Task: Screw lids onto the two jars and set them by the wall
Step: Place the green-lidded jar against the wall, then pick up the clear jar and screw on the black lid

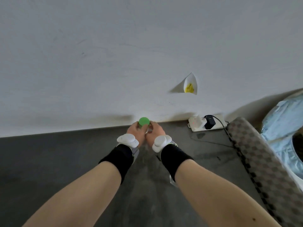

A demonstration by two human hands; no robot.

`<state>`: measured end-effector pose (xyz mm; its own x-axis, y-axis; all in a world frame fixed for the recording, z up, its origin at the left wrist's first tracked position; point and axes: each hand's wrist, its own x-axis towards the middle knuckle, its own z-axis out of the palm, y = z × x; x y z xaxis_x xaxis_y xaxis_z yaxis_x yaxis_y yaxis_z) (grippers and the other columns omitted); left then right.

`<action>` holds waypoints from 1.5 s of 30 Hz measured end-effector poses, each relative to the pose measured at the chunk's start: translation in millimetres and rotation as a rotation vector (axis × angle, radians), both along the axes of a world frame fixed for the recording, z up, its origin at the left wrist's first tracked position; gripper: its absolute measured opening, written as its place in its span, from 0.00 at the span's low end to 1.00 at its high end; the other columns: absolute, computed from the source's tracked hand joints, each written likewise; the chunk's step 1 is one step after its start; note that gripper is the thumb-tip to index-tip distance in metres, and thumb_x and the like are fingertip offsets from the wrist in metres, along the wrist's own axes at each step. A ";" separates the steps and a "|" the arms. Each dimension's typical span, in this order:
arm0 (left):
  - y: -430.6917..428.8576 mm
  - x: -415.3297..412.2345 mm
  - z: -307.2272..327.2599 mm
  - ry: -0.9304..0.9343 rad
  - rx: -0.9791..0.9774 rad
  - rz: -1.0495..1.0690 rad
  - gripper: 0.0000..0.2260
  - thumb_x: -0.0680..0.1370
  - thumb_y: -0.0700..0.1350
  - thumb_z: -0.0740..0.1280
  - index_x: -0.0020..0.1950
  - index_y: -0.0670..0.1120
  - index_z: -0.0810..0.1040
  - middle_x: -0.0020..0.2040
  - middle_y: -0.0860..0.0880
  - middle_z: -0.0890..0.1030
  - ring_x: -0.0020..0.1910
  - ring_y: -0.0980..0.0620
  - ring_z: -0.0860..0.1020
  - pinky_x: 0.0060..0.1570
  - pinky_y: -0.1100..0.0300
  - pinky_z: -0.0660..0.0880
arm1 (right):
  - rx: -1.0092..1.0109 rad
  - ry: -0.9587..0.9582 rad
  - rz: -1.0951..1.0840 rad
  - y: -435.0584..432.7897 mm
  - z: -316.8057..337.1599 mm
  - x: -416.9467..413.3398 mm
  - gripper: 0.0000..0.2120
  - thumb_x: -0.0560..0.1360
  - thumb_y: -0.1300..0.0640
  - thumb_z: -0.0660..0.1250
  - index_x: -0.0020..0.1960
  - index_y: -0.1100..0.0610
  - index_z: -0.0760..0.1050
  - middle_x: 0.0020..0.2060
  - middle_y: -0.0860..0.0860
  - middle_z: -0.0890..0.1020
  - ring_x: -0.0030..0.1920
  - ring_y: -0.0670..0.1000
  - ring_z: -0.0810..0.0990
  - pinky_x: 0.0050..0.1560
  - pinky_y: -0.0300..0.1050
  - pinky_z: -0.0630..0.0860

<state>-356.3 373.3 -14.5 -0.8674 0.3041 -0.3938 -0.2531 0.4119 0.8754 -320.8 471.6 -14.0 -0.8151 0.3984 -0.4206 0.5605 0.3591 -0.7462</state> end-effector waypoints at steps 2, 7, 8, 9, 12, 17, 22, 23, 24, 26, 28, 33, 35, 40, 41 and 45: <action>8.8 -11.7 -19.0 0.025 -0.040 0.047 0.13 0.81 0.52 0.68 0.59 0.46 0.83 0.54 0.46 0.87 0.54 0.44 0.85 0.57 0.50 0.80 | -0.011 -0.005 -0.024 6.0 -11.0 -6.9 0.24 0.77 0.59 0.66 0.73 0.56 0.69 0.65 0.55 0.82 0.63 0.57 0.81 0.61 0.47 0.78; 23.1 -18.5 -46.1 0.006 -0.069 0.107 0.16 0.80 0.51 0.70 0.64 0.46 0.83 0.57 0.44 0.86 0.57 0.42 0.85 0.55 0.54 0.77 | -0.027 -0.023 -0.050 16.9 -26.6 -11.1 0.22 0.78 0.60 0.65 0.72 0.56 0.69 0.64 0.55 0.81 0.63 0.58 0.81 0.62 0.48 0.77; 25.0 -18.5 -49.0 0.001 -0.073 0.120 0.18 0.80 0.51 0.71 0.67 0.44 0.81 0.60 0.43 0.86 0.58 0.42 0.85 0.55 0.55 0.76 | -0.020 -0.024 -0.053 18.2 -26.1 -11.2 0.23 0.78 0.60 0.65 0.72 0.56 0.69 0.65 0.55 0.81 0.64 0.58 0.80 0.63 0.50 0.77; 26.2 -17.4 -49.3 0.003 -0.080 0.132 0.20 0.79 0.51 0.71 0.69 0.43 0.80 0.62 0.42 0.85 0.59 0.41 0.84 0.55 0.56 0.75 | -0.018 -0.027 -0.059 19.3 -25.7 -10.8 0.24 0.78 0.60 0.65 0.73 0.55 0.68 0.66 0.55 0.81 0.65 0.58 0.80 0.65 0.51 0.77; 28.2 -10.5 -40.9 -0.009 -0.098 0.181 0.25 0.79 0.54 0.71 0.71 0.40 0.77 0.62 0.44 0.84 0.59 0.44 0.83 0.52 0.58 0.73 | -0.022 -0.026 -0.077 25.2 -10.8 0.7 0.29 0.77 0.58 0.67 0.77 0.55 0.65 0.69 0.54 0.78 0.68 0.57 0.78 0.68 0.52 0.74; 28.6 51.2 -10.6 0.031 -0.028 0.305 0.16 0.80 0.53 0.68 0.41 0.42 0.80 0.35 0.49 0.77 0.36 0.47 0.76 0.29 0.60 0.66 | -0.016 0.045 -0.211 41.2 28.1 51.9 0.23 0.77 0.59 0.66 0.72 0.54 0.72 0.60 0.50 0.83 0.54 0.54 0.83 0.53 0.45 0.78; 36.6 169.3 3.3 -0.054 0.092 0.055 0.21 0.75 0.49 0.71 0.67 0.46 0.78 0.62 0.51 0.82 0.60 0.52 0.80 0.59 0.57 0.78 | 0.042 0.102 -0.324 41.0 53.6 125.6 0.19 0.76 0.60 0.65 0.66 0.51 0.77 0.53 0.48 0.86 0.54 0.50 0.83 0.51 0.40 0.72; 37.7 184.2 2.0 -0.051 0.080 -0.052 0.25 0.71 0.52 0.72 0.67 0.48 0.77 0.62 0.50 0.83 0.61 0.51 0.81 0.61 0.51 0.79 | 0.032 0.104 -0.339 39.9 56.4 139.0 0.18 0.76 0.60 0.64 0.66 0.51 0.77 0.52 0.47 0.86 0.54 0.50 0.82 0.52 0.40 0.73; 38.3 194.3 -0.8 -0.051 0.050 -0.146 0.28 0.67 0.55 0.71 0.66 0.50 0.76 0.61 0.50 0.83 0.60 0.49 0.82 0.61 0.47 0.80 | 0.023 0.107 -0.354 38.4 57.5 151.6 0.18 0.76 0.60 0.64 0.65 0.50 0.77 0.53 0.47 0.86 0.54 0.49 0.82 0.53 0.41 0.75; 42.9 205.0 -8.9 -0.054 -0.001 -0.246 0.32 0.64 0.59 0.68 0.67 0.49 0.75 0.59 0.49 0.82 0.59 0.48 0.82 0.63 0.45 0.80 | 0.014 0.103 -0.393 38.7 56.5 178.9 0.17 0.77 0.60 0.64 0.64 0.50 0.77 0.53 0.46 0.86 0.53 0.49 0.83 0.53 0.43 0.78; 48.0 204.6 -17.8 0.052 -0.193 -0.324 0.31 0.67 0.57 0.68 0.69 0.48 0.74 0.63 0.49 0.81 0.60 0.48 0.81 0.64 0.50 0.78 | 0.009 0.101 -0.436 42.1 52.2 202.1 0.17 0.76 0.60 0.64 0.63 0.49 0.78 0.52 0.45 0.85 0.51 0.48 0.83 0.47 0.38 0.77; 56.9 238.1 -25.7 0.233 -0.495 -0.446 0.24 0.73 0.40 0.71 0.69 0.41 0.76 0.66 0.41 0.81 0.66 0.39 0.78 0.64 0.50 0.73 | 0.000 0.089 -0.589 53.2 44.7 268.1 0.17 0.75 0.61 0.65 0.62 0.51 0.79 0.52 0.46 0.86 0.51 0.48 0.83 0.54 0.43 0.79; 58.1 276.6 -24.8 0.246 -0.454 -0.480 0.19 0.74 0.37 0.68 0.64 0.37 0.78 0.62 0.39 0.83 0.63 0.38 0.79 0.62 0.49 0.74 | 0.012 0.060 -0.654 54.4 38.5 302.7 0.19 0.74 0.62 0.65 0.63 0.51 0.79 0.53 0.45 0.85 0.53 0.49 0.83 0.54 0.41 0.77; 43.9 366.8 -27.2 0.136 -0.286 -0.600 0.22 0.72 0.47 0.72 0.67 0.53 0.78 0.64 0.51 0.82 0.66 0.46 0.80 0.67 0.52 0.76 | 0.090 -0.080 -0.709 48.0 8.6 395.3 0.22 0.75 0.63 0.64 0.68 0.52 0.77 0.64 0.51 0.78 0.64 0.52 0.78 0.57 0.42 0.73; 41.6 378.0 -28.6 0.103 -0.259 -0.627 0.21 0.71 0.50 0.72 0.64 0.56 0.78 0.62 0.52 0.83 0.64 0.47 0.81 0.64 0.49 0.78 | 0.116 -0.121 -0.711 46.0 2.2 411.4 0.22 0.75 0.63 0.64 0.68 0.52 0.76 0.66 0.52 0.76 0.66 0.54 0.75 0.58 0.43 0.73; 36.9 412.6 -23.7 0.187 -0.239 -0.702 0.23 0.68 0.53 0.75 0.63 0.59 0.78 0.59 0.55 0.80 0.56 0.53 0.81 0.55 0.54 0.80 | 0.169 -0.306 -0.706 36.6 -16.1 463.9 0.26 0.75 0.62 0.64 0.71 0.47 0.74 0.69 0.52 0.71 0.71 0.56 0.67 0.64 0.49 0.73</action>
<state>56.2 410.2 -38.2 -0.5604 0.7339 -0.3839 0.2815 0.6047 0.7450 143.1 508.2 -30.1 -0.2033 0.8574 -0.4727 0.8698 -0.0636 -0.4893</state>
